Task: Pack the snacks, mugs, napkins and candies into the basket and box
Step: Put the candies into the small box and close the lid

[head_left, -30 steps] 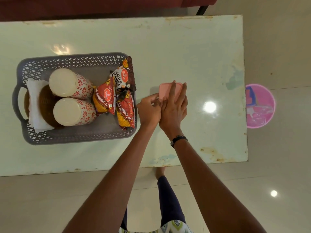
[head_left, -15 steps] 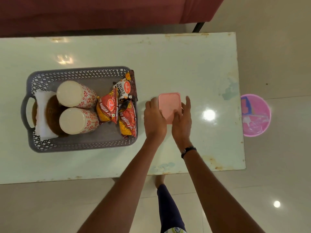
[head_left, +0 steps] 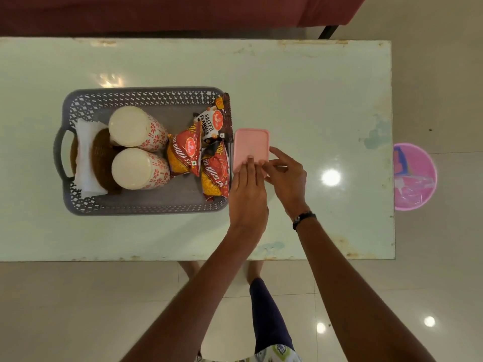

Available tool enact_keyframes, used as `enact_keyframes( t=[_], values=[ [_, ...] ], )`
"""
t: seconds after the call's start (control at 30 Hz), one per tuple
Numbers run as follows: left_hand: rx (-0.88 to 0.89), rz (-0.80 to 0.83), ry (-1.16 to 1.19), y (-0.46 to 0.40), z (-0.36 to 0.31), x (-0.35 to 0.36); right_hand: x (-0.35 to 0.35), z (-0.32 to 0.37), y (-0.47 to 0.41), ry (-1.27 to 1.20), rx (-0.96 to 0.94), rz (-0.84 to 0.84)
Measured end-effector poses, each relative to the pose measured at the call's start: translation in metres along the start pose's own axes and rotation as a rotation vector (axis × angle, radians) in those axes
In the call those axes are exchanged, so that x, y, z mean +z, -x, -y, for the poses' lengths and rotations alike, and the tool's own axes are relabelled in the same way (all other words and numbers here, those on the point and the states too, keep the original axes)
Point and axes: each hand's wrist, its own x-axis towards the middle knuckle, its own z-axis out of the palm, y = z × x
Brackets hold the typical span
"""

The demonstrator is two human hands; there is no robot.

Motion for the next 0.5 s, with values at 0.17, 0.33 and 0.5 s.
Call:
enact_keyframes(
  t=[0.17, 0.33, 0.5],
  values=[
    [-0.01, 0.001, -0.143, -0.003, -0.004, -0.001, 0.005, 0.001, -0.002, 0.058, -0.018, 0.032],
    [0.001, 0.014, -0.206, -0.003, -0.005, -0.004, 0.001, 0.004, -0.007, 0.116, -0.016, 0.102],
    [0.04, 0.038, -0.203, -0.002, -0.001, -0.008, -0.003, 0.011, -0.006, 0.287, -0.017, 0.158]
  ],
)
